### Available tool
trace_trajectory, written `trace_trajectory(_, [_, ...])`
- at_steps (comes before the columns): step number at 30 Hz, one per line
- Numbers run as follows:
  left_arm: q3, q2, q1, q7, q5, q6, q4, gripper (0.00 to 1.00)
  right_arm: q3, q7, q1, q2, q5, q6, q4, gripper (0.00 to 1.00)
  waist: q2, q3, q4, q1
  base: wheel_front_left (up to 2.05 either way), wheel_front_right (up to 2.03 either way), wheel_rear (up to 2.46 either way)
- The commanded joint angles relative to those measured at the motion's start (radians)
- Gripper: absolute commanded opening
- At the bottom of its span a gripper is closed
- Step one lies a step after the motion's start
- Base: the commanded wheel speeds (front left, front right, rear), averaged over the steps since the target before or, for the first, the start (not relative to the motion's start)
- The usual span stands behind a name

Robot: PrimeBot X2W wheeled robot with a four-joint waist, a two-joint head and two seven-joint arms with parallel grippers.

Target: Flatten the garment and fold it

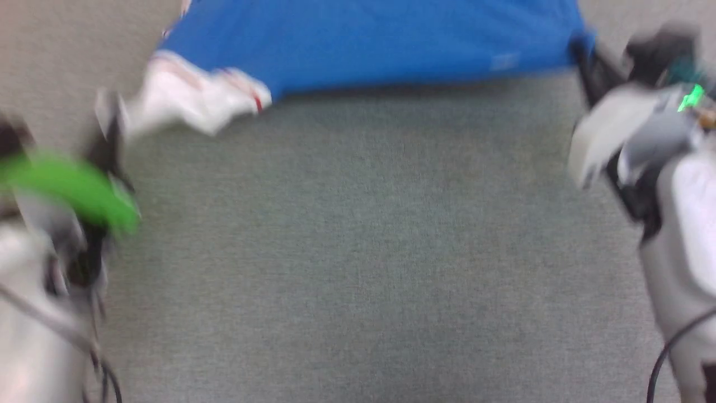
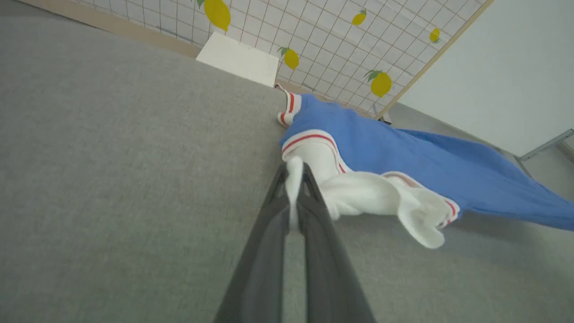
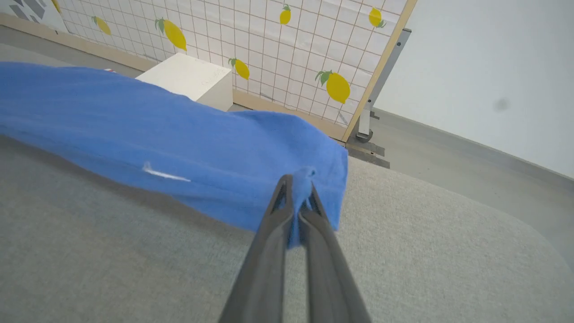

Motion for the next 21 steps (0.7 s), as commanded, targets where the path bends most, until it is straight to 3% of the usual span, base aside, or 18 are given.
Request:
trace_trajectory(1, [-0.001, 0.008, 0.094, 0.019, -0.017, 0.017, -0.043, 0.00, 0.002, 0.005, 0.051, -0.003, 0.020, -0.002, -0.008, 0.00, 0.0000, -0.107, 0.027, 0.0000, 0.00, 0.00, 0.00])
trace_trajectory(8, [-0.019, -0.037, 0.497, 0.090, -0.095, 0.111, -0.260, 0.00, -0.015, 0.024, 0.282, -0.016, 0.030, -0.002, -0.018, 0.00, 0.0000, -0.196, 0.049, 0.0000, 0.00, 0.00, 0.00])
trace_trajectory(13, [-0.028, -0.047, 0.639, 0.108, -0.113, 0.151, -0.312, 0.00, -0.028, 0.074, 0.422, -0.028, 0.030, -0.002, -0.066, 0.00, 0.0000, -0.241, 0.057, 0.0000, 0.00, 0.00, 0.00])
trace_trajectory(21, [-0.050, -0.017, 0.783, 0.139, -0.082, 0.221, -0.346, 0.00, -0.100, 0.249, 0.669, -0.010, 0.060, -0.002, -0.182, 0.00, 0.0000, -0.288, 0.058, 0.0000, 0.00, 0.00, 0.00])
